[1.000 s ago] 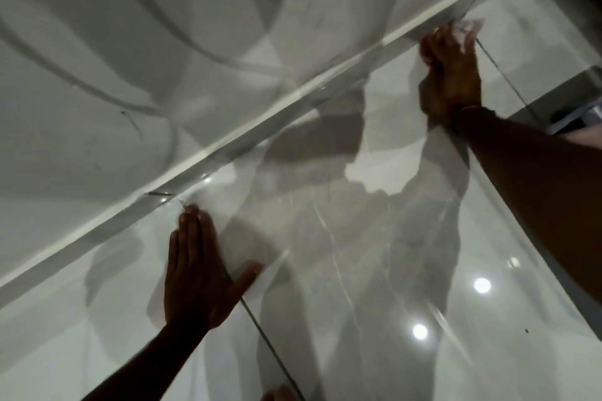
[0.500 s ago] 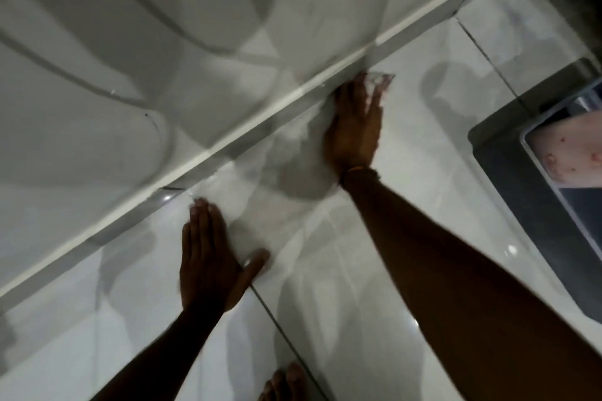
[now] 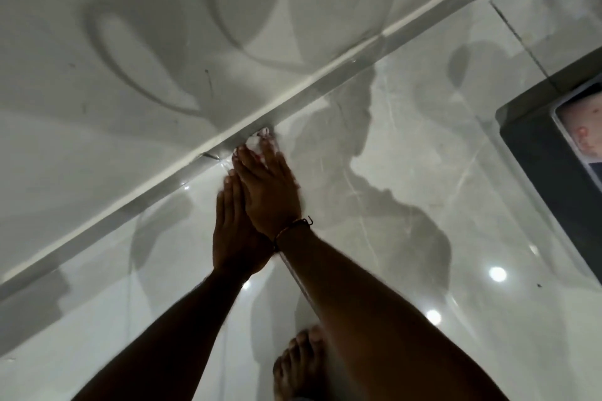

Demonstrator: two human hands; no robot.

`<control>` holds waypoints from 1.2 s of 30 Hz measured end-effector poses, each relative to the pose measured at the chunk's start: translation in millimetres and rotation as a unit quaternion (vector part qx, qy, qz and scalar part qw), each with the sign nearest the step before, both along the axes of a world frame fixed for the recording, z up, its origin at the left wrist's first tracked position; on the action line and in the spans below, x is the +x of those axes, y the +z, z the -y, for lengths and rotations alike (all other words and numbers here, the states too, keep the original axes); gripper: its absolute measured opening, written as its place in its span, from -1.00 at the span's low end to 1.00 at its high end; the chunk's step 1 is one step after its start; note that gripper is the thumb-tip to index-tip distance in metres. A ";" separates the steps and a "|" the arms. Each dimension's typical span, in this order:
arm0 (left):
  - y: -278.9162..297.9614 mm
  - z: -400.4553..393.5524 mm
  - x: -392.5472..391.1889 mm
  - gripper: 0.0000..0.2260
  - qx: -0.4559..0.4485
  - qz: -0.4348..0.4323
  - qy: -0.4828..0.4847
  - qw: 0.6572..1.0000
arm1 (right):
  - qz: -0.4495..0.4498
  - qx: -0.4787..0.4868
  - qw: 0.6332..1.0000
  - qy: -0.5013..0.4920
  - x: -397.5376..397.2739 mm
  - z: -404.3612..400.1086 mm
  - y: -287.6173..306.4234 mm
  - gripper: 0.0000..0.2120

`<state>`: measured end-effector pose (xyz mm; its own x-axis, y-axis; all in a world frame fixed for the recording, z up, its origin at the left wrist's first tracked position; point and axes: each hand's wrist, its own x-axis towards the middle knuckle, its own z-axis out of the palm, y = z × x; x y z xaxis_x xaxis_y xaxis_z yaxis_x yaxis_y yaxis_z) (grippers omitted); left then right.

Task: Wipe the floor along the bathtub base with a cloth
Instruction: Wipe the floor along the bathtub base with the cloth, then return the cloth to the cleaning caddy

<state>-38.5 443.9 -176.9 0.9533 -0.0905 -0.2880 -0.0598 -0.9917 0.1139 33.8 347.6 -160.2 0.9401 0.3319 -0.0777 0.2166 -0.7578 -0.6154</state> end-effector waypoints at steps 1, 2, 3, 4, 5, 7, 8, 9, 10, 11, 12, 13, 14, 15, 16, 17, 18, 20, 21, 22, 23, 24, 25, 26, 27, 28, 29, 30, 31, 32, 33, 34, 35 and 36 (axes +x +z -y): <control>2.7 -0.6 2.1 0.05 0.005 -0.018 -0.005 1.000 | 0.003 0.014 1.000 0.015 3.5 5.4 1.3 -0.60; 8.6 -0.5 3.2 0.08 0.005 -0.039 -0.008 0.999 | -0.001 0.032 0.999 0.023 7.0 12.1 5.7 -0.64; 16.4 -0.1 3.3 0.11 0.000 -0.056 -0.009 0.998 | -0.016 0.050 0.998 0.034 10.3 19.2 12.1 -0.66; 27.4 1.0 1.9 0.13 -0.007 -0.066 -0.009 0.998 | -0.036 0.061 0.996 0.047 11.5 27.1 21.8 -0.66; 40.5 3.1 -1.0 0.13 -0.016 -0.066 -0.013 0.998 | -0.049 0.066 0.995 0.054 9.1 36.8 33.9 -0.64; 70.3 11.7 -8.5 0.06 -0.029 -0.065 -0.036 0.997 | -0.050 0.076 0.995 0.032 -6.0 63.4 60.3 -0.59; 88.3 19.7 -11.8 0.03 -0.032 -0.068 -0.052 0.996 | -0.053 0.084 0.995 0.008 -17.9 81.5 76.9 -0.53; 106.7 30.8 -14.0 0.00 -0.033 -0.073 -0.071 0.994 | -0.060 0.088 0.994 -0.016 -31.0 102.5 94.5 -0.46; 124.5 44.3 -15.2 -0.02 -0.036 -0.073 -0.094 0.992 | -0.064 0.091 0.993 -0.035 -44.1 125.5 111.7 -0.42; 139.0 57.7 -16.0 -0.03 -0.041 -0.073 -0.118 0.989 | -0.065 0.092 0.992 -0.048 -57.9 147.6 124.0 -0.41; 156.1 77.1 -15.1 -0.02 -0.050 -0.071 -0.146 0.985 | -0.062 0.089 0.992 -0.066 -70.4 176.3 139.3 -0.42; 171.4 97.0 -13.9 -0.01 -0.060 -0.067 -0.174 0.981 | -0.060 0.084 0.991 -0.088 -82.2 206.5 153.4 -0.43; 184.5 120.0 -12.7 0.00 -0.070 -0.062 -0.199 0.976 | -0.060 0.074 0.989 -0.117 -94.1 239.7 166.4 -0.42; 196.4 145.1 -11.2 0.00 -0.083 -0.054 -0.220 0.971 | -0.061 0.055 0.986 -0.148 -105.6 274.8 181.4 -0.40; 205.5 166.8 -9.2 0.01 -0.094 -0.047 -0.235 0.966 | -0.058 0.032 0.982 -0.179 -116.3 305.3 193.4 -0.37; 215.2 194.9 -6.6 0.02 -0.108 -0.041 -0.255 0.960 | -0.047 0.008 0.975 -0.217 -127.9 339.8 207.0 -0.34; 223.3 222.2 -5.1 0.03 -0.121 -0.040 -0.279 0.952 | -0.033 -0.010 0.966 -0.258 -138.8 371.3 218.9 -0.32; 231.9 276.0 -2.2 0.06 -0.144 -0.039 -0.337 0.929 | -0.023 -0.024 0.938 -0.345 -155.3 425.9 236.8 -0.35; 232.9 298.1 -0.8 0.07 -0.151 -0.039 -0.358 0.920 | -0.025 -0.021 0.924 -0.382 -159.6 446.2 241.4 -0.38; 231.5 323.2 0.8 0.08 -0.159 -0.041 -0.375 0.912 | -0.024 -0.019 0.910 -0.413 -162.8 469.4 242.8 -0.42; 228.3 346.6 2.1 0.09 -0.162 -0.044 -0.390 0.905 | -0.022 -0.020 0.898 -0.438 -163.7 490.0 240.7 -0.45; 221.0 367.5 2.9 0.09 -0.161 -0.043 -0.410 0.897 | -0.017 -0.021 0.887 -0.460 -163.0 508.8 233.2 -0.45; 212.0 387.2 4.5 0.08 -0.158 -0.038 -0.432 0.887 | -0.016 -0.022 0.878 -0.479 -159.2 525.4 224.5 -0.44; 202.7 403.3 6.4 0.05 -0.156 -0.030 -0.450 0.879 | -0.019 -0.025 0.871 -0.490 -153.3 537.9 215.5 -0.43; 188.9 420.0 7.7 0.03 -0.153 -0.026 -0.463 0.873 | -0.022 -0.026 0.867 -0.497 -147.9 548.5 203.4 -0.43; 174.5 434.4 9.2 0.01 -0.147 -0.024 -0.467 0.872 | -0.021 -0.025 0.867 -0.497 -141.3 557.0 189.7 -0.44; 159.5 446.3 10.1 0.01 -0.137 -0.028 -0.467 0.873 | -0.021 -0.023 0.867 -0.497 -135.4 562.5 176.1 -0.47; 144.3 454.4 10.3 0.00 -0.125 -0.035 -0.465 0.876 | -0.020 -0.019 0.863 -0.504 -130.6 566.0 160.7 -0.49; 132.5 458.5 10.3 0.00 -0.113 -0.035 -0.463 0.879 | -0.021 -0.020 0.857 -0.515 -124.8 566.5 148.0 -0.51; 118.6 460.4 8.4 0.00 -0.106 -0.031 -0.462 0.880 | -0.026 -0.032 0.852 -0.522 -122.1 566.6 131.4 -0.49; 107.1 461.0 6.3 -0.01 -0.100 -0.022 -0.461 0.881 | -0.041 -0.060 0.849 -0.523 -120.8 564.5 116.5 -0.44; 97.5 460.4 4.6 -0.02 -0.101 -0.013 -0.461 0.882 | -0.056 -0.098 0.848 -0.518 -122.4 561.1 102.0 -0.38; 91.0 459.4 2.8 -0.02 -0.107 -0.006 -0.456 0.883 | -0.063 -0.134 0.845 -0.514 -125.1 556.6 90.0 -0.34; 86.7 459.1 2.1 -0.02 -0.108 0.004 -0.454 0.884 | -0.065 -0.160 0.842 -0.511 -127.1 554.7 82.9 -0.32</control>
